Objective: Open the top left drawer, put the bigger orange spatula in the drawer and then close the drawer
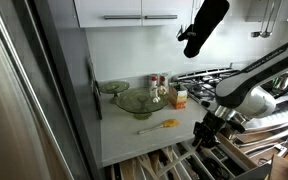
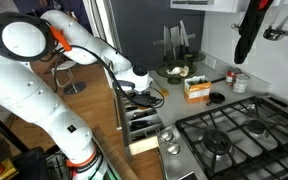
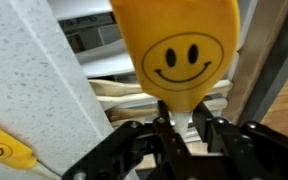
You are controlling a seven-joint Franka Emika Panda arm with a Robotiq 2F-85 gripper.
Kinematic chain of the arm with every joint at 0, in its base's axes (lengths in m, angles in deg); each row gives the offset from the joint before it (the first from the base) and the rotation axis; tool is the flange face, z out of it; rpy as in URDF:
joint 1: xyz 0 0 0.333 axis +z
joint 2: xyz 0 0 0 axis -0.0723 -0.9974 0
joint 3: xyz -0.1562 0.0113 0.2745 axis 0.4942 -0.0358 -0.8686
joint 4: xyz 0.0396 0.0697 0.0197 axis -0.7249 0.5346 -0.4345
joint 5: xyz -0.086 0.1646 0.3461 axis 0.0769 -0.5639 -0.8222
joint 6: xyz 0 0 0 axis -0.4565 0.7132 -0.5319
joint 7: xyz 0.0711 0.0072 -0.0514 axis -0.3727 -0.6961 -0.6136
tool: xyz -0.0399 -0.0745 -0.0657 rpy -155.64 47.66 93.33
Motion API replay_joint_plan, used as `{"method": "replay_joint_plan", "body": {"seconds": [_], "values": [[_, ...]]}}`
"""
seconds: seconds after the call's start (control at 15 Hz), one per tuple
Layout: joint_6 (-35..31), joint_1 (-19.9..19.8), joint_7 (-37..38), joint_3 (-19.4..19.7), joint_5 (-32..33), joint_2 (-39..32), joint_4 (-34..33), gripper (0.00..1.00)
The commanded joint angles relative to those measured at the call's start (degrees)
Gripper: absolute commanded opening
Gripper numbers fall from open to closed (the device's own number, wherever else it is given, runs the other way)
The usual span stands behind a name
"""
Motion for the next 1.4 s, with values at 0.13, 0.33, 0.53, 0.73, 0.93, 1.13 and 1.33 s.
{"method": "replay_joint_plan", "body": {"seconds": [0.13,0.33,0.53,0.73,0.93,1.13,1.33], "values": [[1.9,-1.09,-0.19,-0.05,-3.25,-2.38,0.0,0.08],[1.51,-0.36,-4.4,1.57,-9.54,-4.33,-0.22,0.08],[1.36,-1.06,-7.34,2.49,-13.02,-6.36,-0.38,0.08],[0.95,-1.06,-8.37,2.75,-14.14,-7.02,-0.45,0.56],[-0.29,-0.88,-6.29,2.06,-12.34,-5.76,-0.22,0.77],[-3.29,-0.64,-2.49,0.81,-9.52,-3.25,1.38,0.98],[-7.67,-0.63,1.5,-1.57,-5.21,-2.91,1.44,1.0]]}}
